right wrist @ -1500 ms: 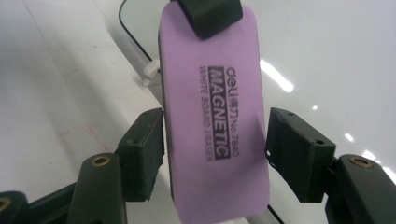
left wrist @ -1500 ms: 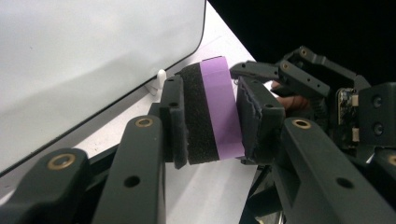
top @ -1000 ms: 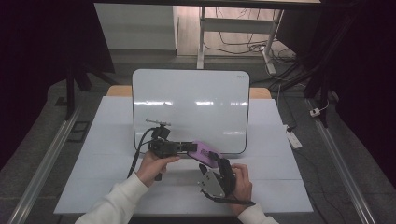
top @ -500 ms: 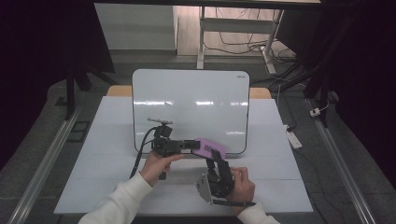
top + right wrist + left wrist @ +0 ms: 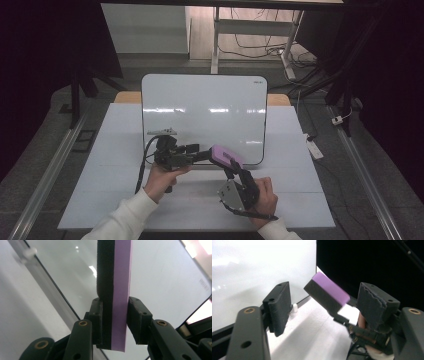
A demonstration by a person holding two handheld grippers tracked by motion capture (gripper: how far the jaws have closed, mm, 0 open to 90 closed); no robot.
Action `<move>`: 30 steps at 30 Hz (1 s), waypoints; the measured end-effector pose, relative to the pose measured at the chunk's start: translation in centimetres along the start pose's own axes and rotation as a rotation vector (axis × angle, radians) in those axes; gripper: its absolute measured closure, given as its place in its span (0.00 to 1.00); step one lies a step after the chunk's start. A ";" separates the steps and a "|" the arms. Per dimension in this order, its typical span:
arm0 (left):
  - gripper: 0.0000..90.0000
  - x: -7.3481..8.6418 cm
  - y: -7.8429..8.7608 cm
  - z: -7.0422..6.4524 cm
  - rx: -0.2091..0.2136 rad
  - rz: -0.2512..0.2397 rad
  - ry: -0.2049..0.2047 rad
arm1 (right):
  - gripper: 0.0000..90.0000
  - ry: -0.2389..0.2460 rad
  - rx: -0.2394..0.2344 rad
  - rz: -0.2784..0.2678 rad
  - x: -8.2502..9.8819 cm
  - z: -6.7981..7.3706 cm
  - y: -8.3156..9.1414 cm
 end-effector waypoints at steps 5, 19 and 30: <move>0.31 1.0 1.8 -0.2 -0.053 -0.005 -0.091 | 0.73 -0.214 -0.095 -0.004 0.6 -1.5 0.2; 0.30 6.2 8.3 2.7 -0.229 0.020 -0.179 | 0.72 -0.727 -0.183 0.112 4.6 -4.4 -0.1; 0.30 8.8 12.0 5.8 -0.374 0.016 -0.160 | 0.72 -0.888 -0.147 0.208 8.1 -5.8 -2.4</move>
Point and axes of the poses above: each handheld gripper's, and its own axes: y roughly backward along the jaws, x roughly out of its underside, z roughly to its left, the point moved 6 cm from there along -y, roughly forward along the jaws, and after that the axes turned 5 degrees about y, right-handed, at the moved point
